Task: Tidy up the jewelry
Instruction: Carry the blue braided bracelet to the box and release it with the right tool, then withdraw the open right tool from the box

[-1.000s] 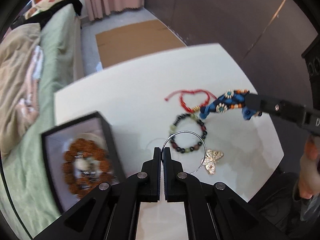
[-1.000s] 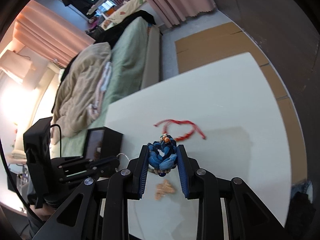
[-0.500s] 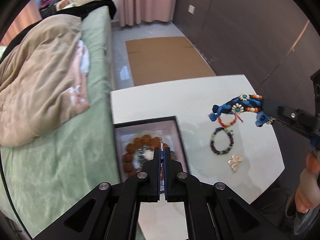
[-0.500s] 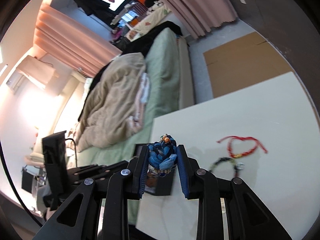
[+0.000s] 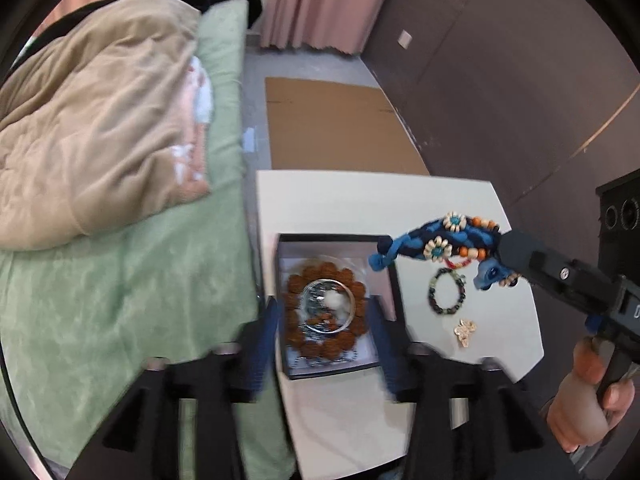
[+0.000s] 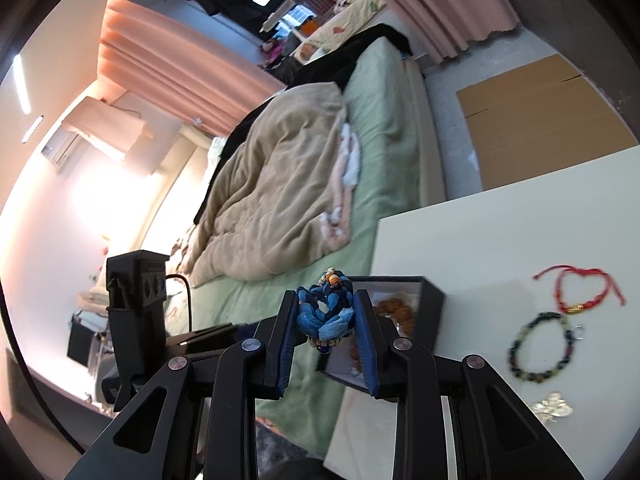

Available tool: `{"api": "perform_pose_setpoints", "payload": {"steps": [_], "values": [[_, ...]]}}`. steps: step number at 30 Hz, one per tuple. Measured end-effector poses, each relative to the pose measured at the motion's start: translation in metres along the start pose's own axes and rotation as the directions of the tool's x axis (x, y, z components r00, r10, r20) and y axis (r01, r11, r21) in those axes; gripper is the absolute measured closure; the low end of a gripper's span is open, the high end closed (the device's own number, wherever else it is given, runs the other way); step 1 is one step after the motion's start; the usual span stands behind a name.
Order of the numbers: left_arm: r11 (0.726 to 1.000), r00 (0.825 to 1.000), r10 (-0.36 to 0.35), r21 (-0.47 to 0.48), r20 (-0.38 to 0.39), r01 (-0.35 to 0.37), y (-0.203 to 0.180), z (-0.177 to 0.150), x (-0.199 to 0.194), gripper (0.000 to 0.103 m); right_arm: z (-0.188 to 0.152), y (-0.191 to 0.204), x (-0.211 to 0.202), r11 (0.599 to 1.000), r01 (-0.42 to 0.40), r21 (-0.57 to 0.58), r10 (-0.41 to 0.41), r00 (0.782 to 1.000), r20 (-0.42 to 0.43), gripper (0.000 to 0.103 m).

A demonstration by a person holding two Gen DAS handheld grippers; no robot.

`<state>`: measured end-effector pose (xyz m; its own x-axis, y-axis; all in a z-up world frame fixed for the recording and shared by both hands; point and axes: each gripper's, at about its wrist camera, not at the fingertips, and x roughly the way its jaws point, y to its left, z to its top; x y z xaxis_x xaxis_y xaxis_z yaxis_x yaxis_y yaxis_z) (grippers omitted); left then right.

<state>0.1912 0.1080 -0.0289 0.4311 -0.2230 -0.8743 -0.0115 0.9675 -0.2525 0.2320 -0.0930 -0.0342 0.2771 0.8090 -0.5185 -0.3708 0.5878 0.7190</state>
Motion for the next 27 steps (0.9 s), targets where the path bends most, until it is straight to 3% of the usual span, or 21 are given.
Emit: {"api": "perform_pose_setpoints", "payload": {"steps": [4, 5, 6, 8, 12, 16, 27], "values": [[0.999, 0.999, 0.026, -0.027, 0.038, -0.025, 0.017, -0.003, -0.016, 0.038, -0.004, 0.010, 0.015, 0.999, -0.020, -0.025, 0.019, 1.000, -0.025, 0.072], [0.999, 0.999, 0.025, -0.034, 0.047, -0.023, 0.021, -0.003, -0.020, 0.038, -0.006, 0.010, 0.019, 1.000, -0.010, -0.030, 0.009, 0.999, -0.036, 0.065], [0.999, 0.998, 0.025, -0.038, 0.051, -0.023, 0.023, -0.003, -0.021, 0.038, -0.008, 0.011, 0.025, 0.999, 0.006, -0.035, -0.008, 0.998, -0.059, 0.048], [0.999, 0.998, 0.027, -0.044, 0.057, -0.025, 0.025, -0.006, -0.024, 0.038, -0.012, 0.007, 0.041, 0.999, 0.033, -0.026, -0.036, 0.991, -0.133, 0.032], [0.999, 0.998, 0.015, -0.040, 0.057, -0.013, 0.023, -0.009, -0.023, 0.038, -0.014, -0.003, 0.041, 0.997, 0.073, 0.012, -0.070, 0.985, -0.158, 0.032], [1.000, 0.998, 0.000, -0.016, 0.063, 0.001, 0.014, -0.010, -0.022, 0.038, -0.011, -0.002, 0.020, 0.994, 0.103, -0.030, -0.106, 0.984, -0.143, 0.032], [0.991, 0.999, -0.022, 0.131, 0.044, 0.016, -0.042, -0.004, -0.013, 0.038, -0.009, -0.046, -0.047, 0.969, 0.243, -0.033, -0.245, 0.966, -0.086, 0.032]]}}
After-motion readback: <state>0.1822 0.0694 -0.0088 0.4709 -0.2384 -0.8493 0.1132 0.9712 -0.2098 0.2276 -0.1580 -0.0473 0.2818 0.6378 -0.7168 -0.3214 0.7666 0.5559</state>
